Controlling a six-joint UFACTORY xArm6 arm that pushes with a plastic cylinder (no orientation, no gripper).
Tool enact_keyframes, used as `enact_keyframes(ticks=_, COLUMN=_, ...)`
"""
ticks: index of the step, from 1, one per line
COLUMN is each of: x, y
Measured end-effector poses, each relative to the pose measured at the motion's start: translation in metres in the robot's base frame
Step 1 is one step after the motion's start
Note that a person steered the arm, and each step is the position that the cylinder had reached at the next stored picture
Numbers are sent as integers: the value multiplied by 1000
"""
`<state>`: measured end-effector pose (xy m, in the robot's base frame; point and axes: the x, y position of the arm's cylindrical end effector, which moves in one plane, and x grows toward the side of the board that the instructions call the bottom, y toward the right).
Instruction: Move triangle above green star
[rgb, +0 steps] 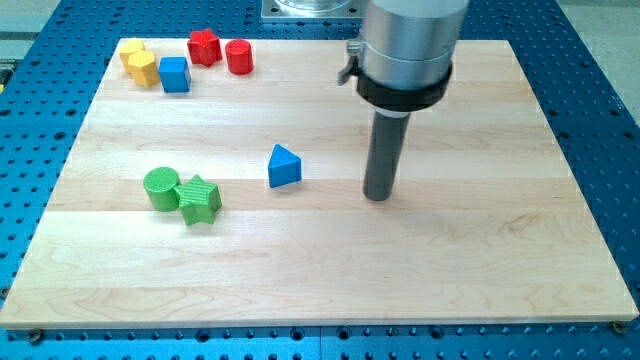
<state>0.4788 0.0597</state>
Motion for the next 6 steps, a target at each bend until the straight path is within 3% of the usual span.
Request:
enact_keyframes(ticks=3, x=0, y=-21)
enact_keyframes(ticks=5, x=-63, y=-159)
enact_keyframes(ticks=6, x=-45, y=-82)
